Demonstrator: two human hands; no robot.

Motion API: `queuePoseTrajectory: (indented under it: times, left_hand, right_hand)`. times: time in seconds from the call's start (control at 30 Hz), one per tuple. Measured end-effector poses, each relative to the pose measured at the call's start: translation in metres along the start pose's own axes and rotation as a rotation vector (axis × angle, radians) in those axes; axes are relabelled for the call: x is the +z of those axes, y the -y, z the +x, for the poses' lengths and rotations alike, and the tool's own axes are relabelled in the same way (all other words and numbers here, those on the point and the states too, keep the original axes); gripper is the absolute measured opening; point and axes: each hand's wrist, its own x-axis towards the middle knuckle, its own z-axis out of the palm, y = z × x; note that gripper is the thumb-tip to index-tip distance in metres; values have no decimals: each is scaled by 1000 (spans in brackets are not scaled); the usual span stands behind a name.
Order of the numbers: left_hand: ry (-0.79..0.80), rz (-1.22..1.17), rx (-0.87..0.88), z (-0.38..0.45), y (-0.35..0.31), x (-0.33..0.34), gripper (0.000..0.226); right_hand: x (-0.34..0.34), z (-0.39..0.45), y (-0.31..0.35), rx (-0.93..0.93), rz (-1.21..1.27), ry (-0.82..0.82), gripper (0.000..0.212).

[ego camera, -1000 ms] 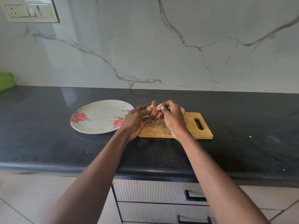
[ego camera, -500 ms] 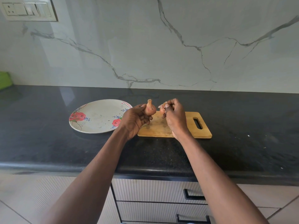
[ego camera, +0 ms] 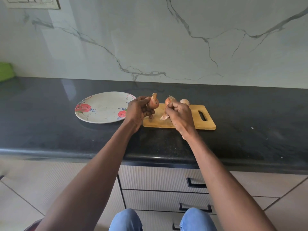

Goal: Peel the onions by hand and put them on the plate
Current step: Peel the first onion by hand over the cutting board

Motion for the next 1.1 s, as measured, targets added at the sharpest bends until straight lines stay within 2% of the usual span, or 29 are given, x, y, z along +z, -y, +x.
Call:
queuePoseTrajectory:
  times: [0.2, 0.27, 0.37, 0.43, 0.8, 1.1]
  left_hand:
    - [5, 30, 10, -13, 3, 6, 19]
    - [6, 51, 17, -16, 5, 5, 18]
    - [-3, 58, 48, -21, 5, 6, 18]
    - [-8, 52, 66, -23, 5, 6, 17]
    - [60, 229, 182, -22, 13, 7, 20]
    - [175, 278, 193, -15, 21, 5, 23]
  right_hand:
    - [-5, -20, -4, -172, -143, 108, 26]
    - [-4, -19, -9, -210, -175, 20, 22]
    - [-5, -15, -10, -234, -179, -155, 5]
    - [-3, -13, -9, -246, -180, -205, 9]
    - [5, -8, -5, -276, -211, -176, 23]
    - [3, -9, -3, -216, -238, -281, 24]
